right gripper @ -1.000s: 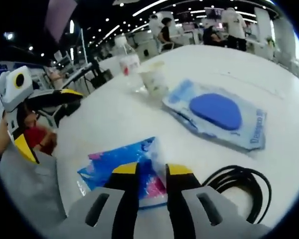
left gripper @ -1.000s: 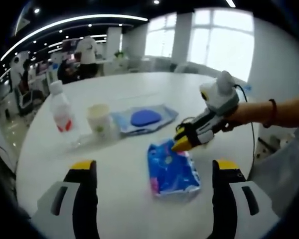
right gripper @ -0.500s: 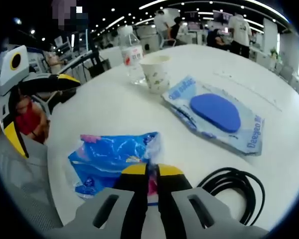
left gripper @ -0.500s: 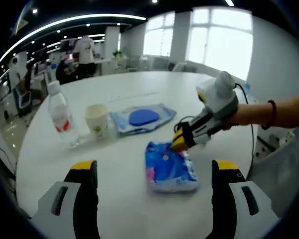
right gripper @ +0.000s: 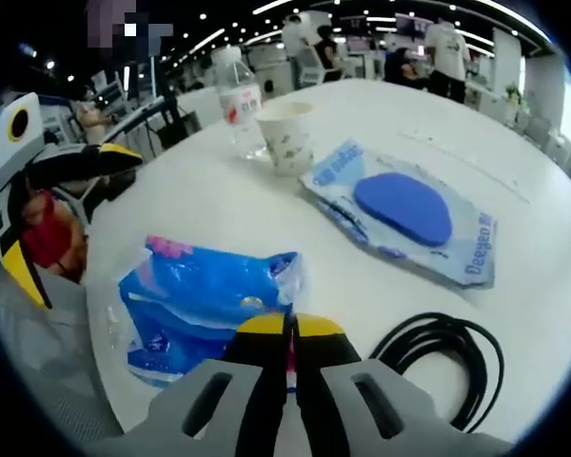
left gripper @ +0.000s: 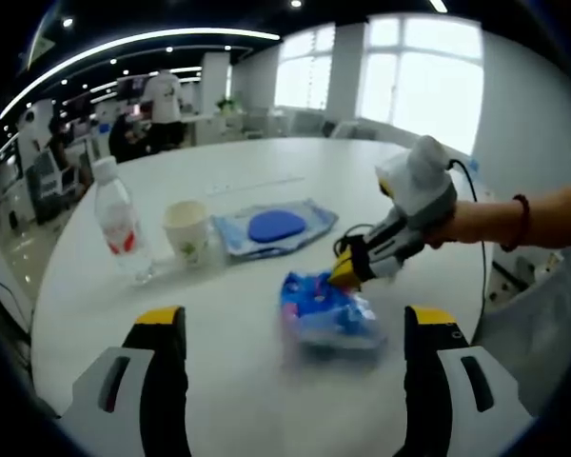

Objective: Arrange the tabletop items into an orderly group along one side of the table until the central work area is clear of visible clutter.

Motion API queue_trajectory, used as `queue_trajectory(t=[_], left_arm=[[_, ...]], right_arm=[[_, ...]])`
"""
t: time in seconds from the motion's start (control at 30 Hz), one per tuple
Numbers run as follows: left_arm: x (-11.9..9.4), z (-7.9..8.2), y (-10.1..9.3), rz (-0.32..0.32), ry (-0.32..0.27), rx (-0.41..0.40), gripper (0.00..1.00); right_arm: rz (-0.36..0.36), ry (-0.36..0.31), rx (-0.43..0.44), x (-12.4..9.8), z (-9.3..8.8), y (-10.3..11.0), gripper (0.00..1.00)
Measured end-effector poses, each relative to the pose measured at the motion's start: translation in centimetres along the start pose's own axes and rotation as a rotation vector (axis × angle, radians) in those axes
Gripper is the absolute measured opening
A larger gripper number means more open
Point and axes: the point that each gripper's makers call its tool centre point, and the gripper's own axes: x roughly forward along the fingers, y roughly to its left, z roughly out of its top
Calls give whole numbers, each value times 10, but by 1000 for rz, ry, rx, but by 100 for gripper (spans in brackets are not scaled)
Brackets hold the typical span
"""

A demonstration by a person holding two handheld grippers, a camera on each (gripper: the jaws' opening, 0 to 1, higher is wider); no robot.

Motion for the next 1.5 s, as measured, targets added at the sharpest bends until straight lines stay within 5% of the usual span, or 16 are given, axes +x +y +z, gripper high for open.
queue_trajectory(t=[0.97, 1.5], left_arm=[[3, -4, -5, -17, 16, 11, 92], [5, -7, -9, -30, 32, 20, 92]], right_arm=[[-98, -26, 97, -37, 8, -28, 1], [-255, -80, 117, -80, 19, -84, 1]])
